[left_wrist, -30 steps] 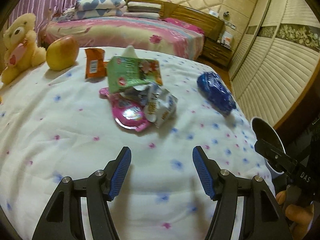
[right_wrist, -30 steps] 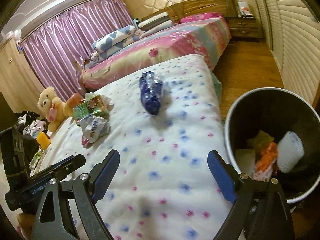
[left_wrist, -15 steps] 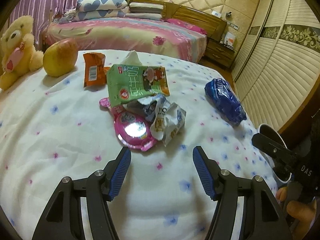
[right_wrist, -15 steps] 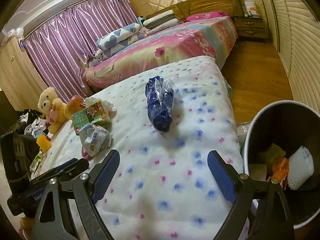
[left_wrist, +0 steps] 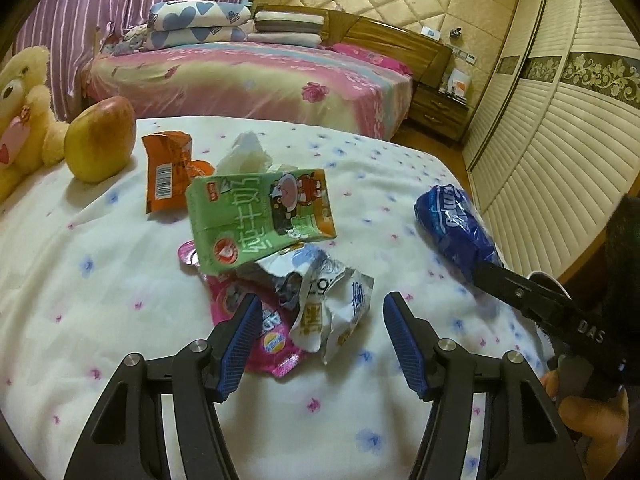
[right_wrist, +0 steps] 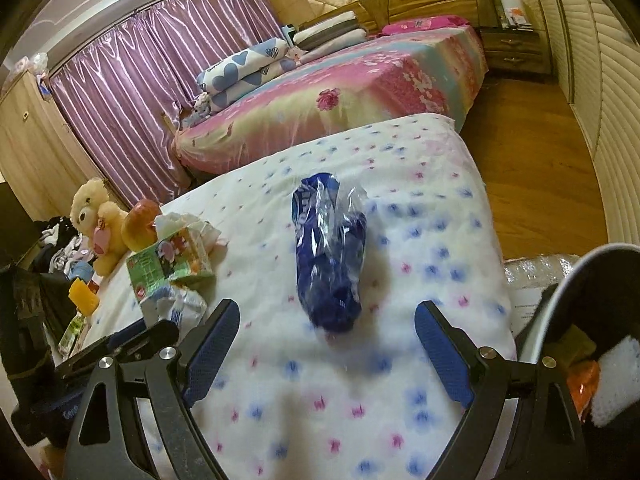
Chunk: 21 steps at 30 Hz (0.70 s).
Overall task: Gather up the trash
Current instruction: 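Grasp the silver snack wrapper with the left tool while the right tool grasps the blue bag, then carry the silver wrapper and blue bag in both tools over the bin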
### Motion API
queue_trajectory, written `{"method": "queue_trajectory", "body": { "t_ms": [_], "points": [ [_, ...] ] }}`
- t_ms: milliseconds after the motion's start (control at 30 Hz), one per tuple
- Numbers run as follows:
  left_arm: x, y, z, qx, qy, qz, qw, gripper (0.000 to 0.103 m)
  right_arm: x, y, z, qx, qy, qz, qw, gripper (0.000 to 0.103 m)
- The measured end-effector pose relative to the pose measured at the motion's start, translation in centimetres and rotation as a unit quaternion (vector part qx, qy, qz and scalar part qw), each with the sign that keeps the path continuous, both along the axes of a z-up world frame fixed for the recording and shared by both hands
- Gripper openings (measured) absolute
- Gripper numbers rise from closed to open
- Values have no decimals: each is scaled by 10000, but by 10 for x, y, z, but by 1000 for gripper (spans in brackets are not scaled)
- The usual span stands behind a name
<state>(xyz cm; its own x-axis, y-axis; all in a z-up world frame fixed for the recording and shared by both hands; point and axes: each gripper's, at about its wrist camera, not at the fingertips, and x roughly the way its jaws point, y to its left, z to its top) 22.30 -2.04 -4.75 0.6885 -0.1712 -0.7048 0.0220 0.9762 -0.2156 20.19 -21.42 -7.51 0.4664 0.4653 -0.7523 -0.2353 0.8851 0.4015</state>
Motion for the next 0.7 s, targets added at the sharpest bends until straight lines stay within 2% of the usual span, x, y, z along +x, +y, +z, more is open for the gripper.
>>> {"method": "queue_trajectory", "body": {
  "t_ms": [67, 100, 133, 167, 200, 233, 300, 700],
  "points": [
    [2, -2, -2, 28, 11, -56, 10000, 36, 5, 3, -4, -60, 47, 21, 10000, 89],
    [3, -4, -3, 32, 36, -109, 9999, 32, 6, 4, -5, -92, 65, 27, 9999, 84],
    [4, -5, -4, -6, 67, -169, 9998, 24, 7, 6, -6, -140, 67, 32, 9999, 78],
    [5, -5, -5, -65, 103, -219, 9997, 19, 7, 6, -6, -175, 64, 34, 9998, 60],
    [5, -6, -6, -132, 125, -262, 9995, 17, 7, 7, -6, -206, 88, 42, 9997, 36],
    [4, -7, -6, -163, 120, -299, 9993, 16, 7, 7, -8, -209, 135, 64, 9997, 25],
    [-1, -9, -5, -142, 51, -349, 9993, 14, 3, 5, -7, -184, 132, 46, 9997, 22],
    [-29, -25, 2, -431, -79, -858, 9953, 12, -45, -27, 16, 28, -135, -223, 9997, 21]
  ]
}}
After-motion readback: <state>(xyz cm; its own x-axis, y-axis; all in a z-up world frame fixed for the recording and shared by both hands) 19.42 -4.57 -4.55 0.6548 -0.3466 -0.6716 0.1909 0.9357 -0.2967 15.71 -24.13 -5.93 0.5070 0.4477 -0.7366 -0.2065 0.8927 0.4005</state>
